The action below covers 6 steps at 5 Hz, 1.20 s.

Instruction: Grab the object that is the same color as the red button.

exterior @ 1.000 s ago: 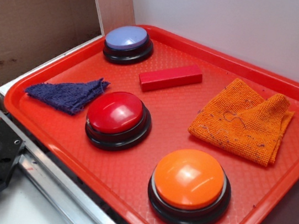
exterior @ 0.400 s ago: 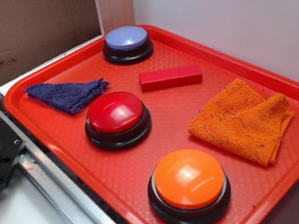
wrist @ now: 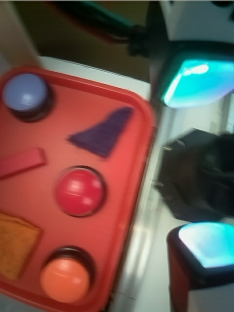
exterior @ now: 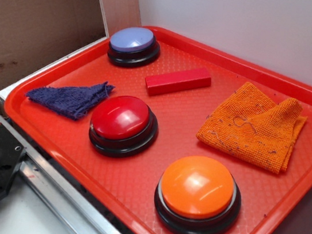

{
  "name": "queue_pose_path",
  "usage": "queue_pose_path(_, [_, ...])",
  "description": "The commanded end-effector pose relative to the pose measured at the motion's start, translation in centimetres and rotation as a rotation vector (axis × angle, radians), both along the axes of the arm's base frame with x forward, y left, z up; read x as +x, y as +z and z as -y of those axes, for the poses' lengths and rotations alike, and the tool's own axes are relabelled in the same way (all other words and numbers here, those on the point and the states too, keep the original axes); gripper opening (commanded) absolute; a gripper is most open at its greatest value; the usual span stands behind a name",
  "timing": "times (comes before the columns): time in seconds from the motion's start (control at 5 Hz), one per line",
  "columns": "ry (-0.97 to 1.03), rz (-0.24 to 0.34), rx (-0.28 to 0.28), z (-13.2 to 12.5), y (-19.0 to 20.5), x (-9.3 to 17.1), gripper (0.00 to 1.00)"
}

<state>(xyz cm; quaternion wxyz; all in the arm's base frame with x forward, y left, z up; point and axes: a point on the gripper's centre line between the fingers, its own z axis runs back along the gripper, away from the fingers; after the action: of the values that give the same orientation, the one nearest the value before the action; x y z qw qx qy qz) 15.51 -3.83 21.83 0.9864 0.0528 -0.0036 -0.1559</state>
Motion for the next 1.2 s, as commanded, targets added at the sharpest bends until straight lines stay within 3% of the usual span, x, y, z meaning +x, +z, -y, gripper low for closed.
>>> queue_pose_path(0.0, [-0.012, -0.021, -0.028, 1.3, -0.6, 10.1, 1.00])
queue_pose_path(0.2, [-0.025, -0.058, 0.041, 1.7, -3.0, 13.0, 1.00])
queue_pose_path(0.4, [0.008, -0.123, 0.048, -1.1, -7.1, 14.4, 1.00])
queue_pose_path(0.8, [0.037, -0.222, 0.110, -4.0, -13.5, 14.2, 1.00])
queue_pose_path(1.0, [0.034, -0.276, 0.087, -4.6, -16.3, 14.2, 1.00])
